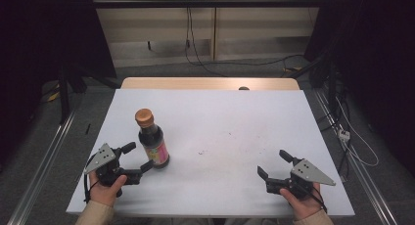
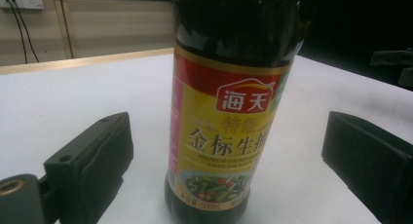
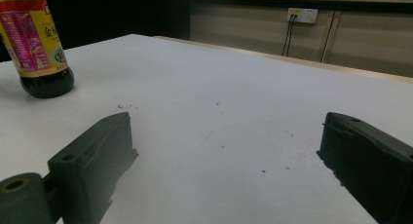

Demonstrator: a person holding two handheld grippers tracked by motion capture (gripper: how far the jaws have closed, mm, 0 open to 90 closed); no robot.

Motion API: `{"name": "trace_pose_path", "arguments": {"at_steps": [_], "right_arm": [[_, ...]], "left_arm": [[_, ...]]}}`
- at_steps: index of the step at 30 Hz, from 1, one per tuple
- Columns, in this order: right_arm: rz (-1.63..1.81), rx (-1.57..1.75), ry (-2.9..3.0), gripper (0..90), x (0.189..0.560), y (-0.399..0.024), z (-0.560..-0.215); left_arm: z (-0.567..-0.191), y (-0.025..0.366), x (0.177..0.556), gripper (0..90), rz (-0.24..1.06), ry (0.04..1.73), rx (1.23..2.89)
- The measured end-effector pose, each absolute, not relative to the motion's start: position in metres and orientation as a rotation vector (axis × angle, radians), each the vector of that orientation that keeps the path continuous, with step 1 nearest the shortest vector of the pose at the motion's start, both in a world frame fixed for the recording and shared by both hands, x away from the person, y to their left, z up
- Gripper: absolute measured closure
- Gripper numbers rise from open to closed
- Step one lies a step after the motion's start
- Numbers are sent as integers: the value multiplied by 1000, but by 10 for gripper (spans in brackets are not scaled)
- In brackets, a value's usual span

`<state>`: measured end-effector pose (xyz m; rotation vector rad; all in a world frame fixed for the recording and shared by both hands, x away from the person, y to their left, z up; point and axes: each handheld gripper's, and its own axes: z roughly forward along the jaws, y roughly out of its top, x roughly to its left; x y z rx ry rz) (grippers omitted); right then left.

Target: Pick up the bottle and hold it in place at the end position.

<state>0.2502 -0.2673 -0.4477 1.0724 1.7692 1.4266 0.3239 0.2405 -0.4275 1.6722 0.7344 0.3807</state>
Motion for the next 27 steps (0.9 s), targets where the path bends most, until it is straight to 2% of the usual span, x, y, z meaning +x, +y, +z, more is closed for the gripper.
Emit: {"name": "trace_pose_path", "arguments": {"at_steps": [16, 22, 27], "right_arm": [[1429, 1079, 1773, 54, 252, -268, -448], [1431, 1075, 1771, 57, 251, -267, -448], [1433, 1074, 1772, 60, 252, -266, -448]], "left_arm": [[-426, 238, 325, 34, 384, 723, 1682], [-421, 239, 325, 34, 449, 759, 1672], [-417, 239, 327, 35, 446, 788, 1665]]}}
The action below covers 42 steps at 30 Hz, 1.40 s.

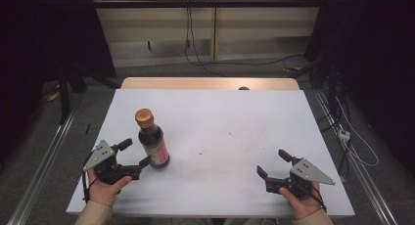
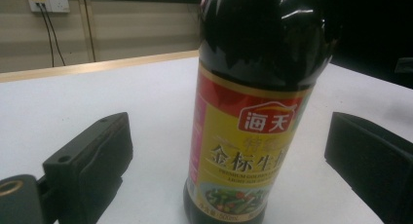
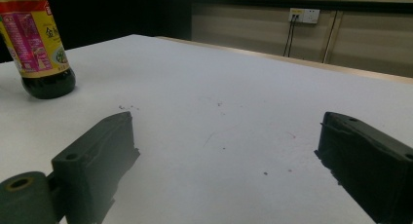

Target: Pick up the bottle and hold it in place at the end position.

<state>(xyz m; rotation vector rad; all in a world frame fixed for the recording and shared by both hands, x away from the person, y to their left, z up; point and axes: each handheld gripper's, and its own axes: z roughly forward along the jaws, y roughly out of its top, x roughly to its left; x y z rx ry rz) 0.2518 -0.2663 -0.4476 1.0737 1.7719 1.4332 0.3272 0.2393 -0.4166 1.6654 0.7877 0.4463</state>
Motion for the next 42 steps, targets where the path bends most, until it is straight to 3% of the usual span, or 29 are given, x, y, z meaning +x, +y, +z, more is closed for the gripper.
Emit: {"name": "trace_pose_path", "arguments": {"at_steps": [18, 42], "right_arm": [[1439, 1073, 1778, 71, 252, -266, -448], [1449, 1070, 1778, 83, 251, -268, -447]], "left_arm": [[-406, 214, 338, 88, 461, 762, 1670], [-410, 190, 349, 282, 530, 779, 1705]]}}
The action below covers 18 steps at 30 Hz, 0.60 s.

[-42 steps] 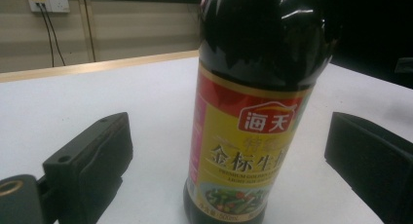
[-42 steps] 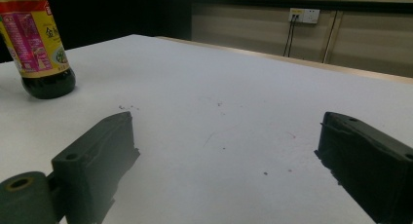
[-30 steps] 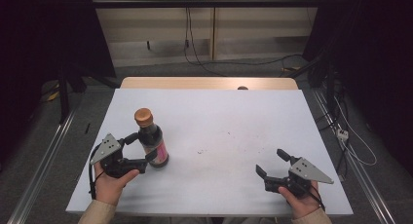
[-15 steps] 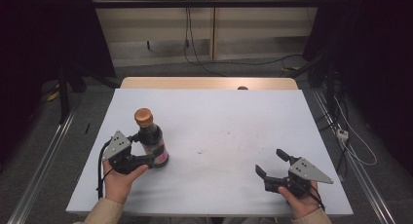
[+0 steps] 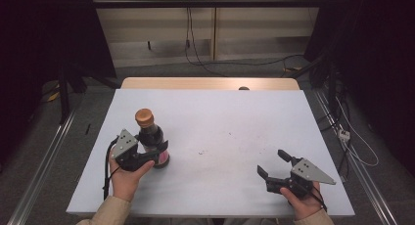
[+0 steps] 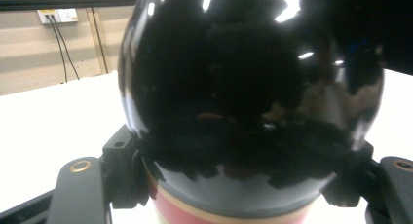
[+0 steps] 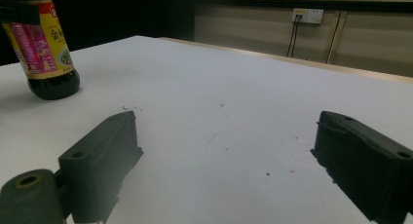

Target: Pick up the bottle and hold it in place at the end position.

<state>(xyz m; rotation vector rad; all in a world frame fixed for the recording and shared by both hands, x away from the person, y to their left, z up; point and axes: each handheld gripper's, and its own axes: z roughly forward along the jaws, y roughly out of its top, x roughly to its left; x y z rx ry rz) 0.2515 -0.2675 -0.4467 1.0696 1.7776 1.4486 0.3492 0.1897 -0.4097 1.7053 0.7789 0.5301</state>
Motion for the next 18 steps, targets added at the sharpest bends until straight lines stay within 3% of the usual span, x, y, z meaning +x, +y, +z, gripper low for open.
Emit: {"name": "trace_pose_path", "arguments": {"at_steps": [18], "right_arm": [[1452, 1063, 1775, 84, 251, -269, -446]], "left_arm": [[-408, 190, 350, 300, 533, 770, 1702]]}}
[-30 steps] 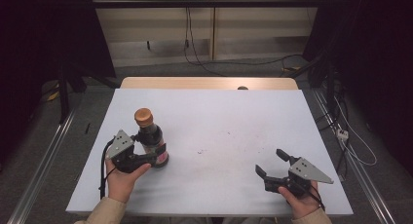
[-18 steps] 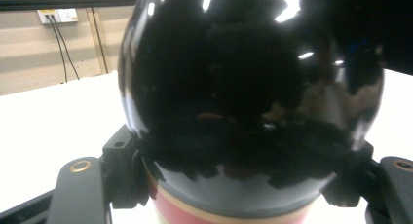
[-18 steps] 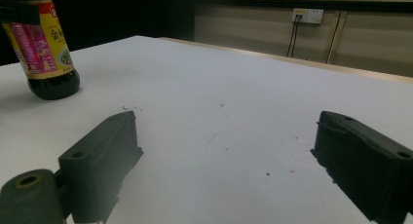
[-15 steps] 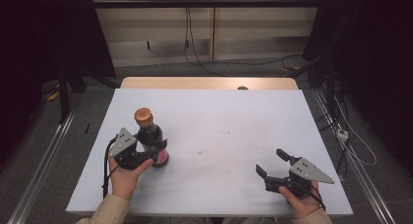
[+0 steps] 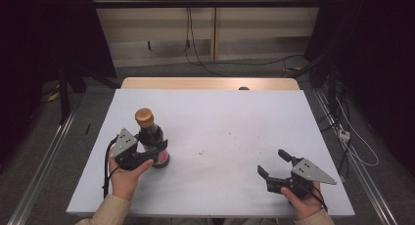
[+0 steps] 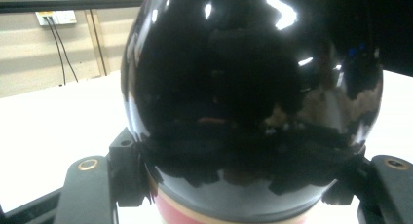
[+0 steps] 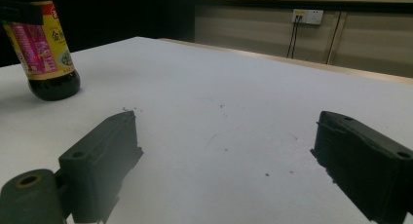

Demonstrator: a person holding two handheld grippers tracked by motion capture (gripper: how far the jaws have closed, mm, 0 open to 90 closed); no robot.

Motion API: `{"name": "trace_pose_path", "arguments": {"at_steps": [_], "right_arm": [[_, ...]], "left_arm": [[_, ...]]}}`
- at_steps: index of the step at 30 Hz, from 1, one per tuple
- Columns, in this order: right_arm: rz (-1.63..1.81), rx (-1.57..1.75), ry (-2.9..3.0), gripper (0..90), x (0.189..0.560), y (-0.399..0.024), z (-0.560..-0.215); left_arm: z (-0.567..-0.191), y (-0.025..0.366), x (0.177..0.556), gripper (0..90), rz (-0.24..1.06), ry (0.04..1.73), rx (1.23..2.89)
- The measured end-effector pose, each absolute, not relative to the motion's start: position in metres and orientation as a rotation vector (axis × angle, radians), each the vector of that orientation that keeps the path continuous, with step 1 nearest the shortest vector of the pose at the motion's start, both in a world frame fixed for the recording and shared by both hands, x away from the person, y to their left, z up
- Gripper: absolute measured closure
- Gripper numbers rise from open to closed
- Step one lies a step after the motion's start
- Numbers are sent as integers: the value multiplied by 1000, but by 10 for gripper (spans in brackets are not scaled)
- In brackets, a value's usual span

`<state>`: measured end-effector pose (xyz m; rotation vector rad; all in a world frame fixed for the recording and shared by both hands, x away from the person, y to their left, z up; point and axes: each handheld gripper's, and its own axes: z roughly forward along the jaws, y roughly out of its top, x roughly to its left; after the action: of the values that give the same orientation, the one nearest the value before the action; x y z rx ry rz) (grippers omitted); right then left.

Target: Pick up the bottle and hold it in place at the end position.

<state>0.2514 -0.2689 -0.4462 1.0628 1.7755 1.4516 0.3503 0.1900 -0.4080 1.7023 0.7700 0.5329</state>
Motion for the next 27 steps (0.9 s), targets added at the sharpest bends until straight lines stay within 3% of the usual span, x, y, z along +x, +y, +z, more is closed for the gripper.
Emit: {"name": "trace_pose_path", "arguments": {"at_steps": [27], "right_arm": [[1456, 1050, 1777, 79, 252, -269, -445]], "left_arm": [[-381, 167, 371, 304, 499, 692, 1711]]}}
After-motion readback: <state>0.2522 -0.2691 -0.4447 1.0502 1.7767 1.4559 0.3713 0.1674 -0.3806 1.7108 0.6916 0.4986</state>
